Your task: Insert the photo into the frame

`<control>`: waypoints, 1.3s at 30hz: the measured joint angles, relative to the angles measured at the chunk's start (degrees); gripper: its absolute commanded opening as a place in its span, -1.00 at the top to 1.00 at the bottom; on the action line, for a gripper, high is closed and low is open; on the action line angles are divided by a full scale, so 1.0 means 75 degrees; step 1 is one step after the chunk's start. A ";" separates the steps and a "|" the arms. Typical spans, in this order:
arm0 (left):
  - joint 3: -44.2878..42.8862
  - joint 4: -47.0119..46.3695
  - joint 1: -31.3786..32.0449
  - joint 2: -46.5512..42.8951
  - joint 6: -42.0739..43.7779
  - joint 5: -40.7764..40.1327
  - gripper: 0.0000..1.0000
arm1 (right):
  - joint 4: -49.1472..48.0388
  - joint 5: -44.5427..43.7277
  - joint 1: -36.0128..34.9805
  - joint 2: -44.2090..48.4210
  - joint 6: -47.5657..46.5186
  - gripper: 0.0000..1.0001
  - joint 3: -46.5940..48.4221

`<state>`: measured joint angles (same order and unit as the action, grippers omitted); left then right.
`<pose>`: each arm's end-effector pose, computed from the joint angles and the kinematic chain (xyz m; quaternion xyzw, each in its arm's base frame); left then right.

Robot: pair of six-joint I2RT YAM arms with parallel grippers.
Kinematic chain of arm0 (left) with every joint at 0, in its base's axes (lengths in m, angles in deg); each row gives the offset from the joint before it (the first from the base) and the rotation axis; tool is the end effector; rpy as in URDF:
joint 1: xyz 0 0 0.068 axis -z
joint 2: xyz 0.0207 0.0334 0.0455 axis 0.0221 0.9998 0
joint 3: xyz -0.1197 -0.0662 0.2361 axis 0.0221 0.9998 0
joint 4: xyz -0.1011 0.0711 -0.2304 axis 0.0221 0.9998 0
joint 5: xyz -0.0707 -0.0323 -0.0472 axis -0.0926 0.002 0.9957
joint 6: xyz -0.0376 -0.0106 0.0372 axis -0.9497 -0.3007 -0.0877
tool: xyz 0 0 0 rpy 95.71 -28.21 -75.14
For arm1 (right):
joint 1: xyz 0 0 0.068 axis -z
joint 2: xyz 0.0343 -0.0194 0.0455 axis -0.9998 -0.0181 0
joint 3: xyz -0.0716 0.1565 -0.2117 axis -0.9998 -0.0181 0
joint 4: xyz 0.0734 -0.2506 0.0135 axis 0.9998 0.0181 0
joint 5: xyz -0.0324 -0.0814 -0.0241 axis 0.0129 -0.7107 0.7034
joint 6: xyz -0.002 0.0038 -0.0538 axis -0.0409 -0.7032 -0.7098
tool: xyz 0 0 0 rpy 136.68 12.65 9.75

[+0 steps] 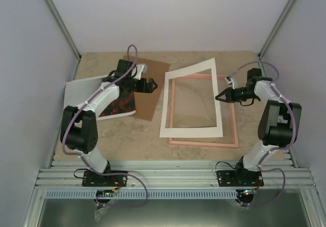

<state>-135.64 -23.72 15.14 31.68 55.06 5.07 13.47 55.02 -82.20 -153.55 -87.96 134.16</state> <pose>0.3456 -0.1167 0.2545 0.1396 0.9028 -0.2644 0.3091 0.3297 -0.0107 0.2085 -0.0936 0.8905 0.4132 0.1659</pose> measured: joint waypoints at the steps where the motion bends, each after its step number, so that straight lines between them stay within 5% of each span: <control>1: 0.0003 -0.0064 -0.0009 0.0122 -0.0096 0.0082 -0.94 | 0.0143 -0.0160 0.0114 -0.0015 -0.0169 0.99 0.0000; 12: 0.0055 -0.0740 -0.0009 0.0609 -0.0600 0.0452 -0.89 | 0.1081 -0.1049 0.1623 -0.0513 -0.1300 0.99 0.0038; 39: 0.0303 -0.0874 -0.0009 0.0729 -0.0673 0.0580 -0.86 | 0.2154 -0.0970 0.1696 -0.1714 -0.2381 0.99 0.1128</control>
<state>-133.36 -30.28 15.07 37.14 50.02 9.42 29.63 47.74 -69.48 -166.40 -105.81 142.62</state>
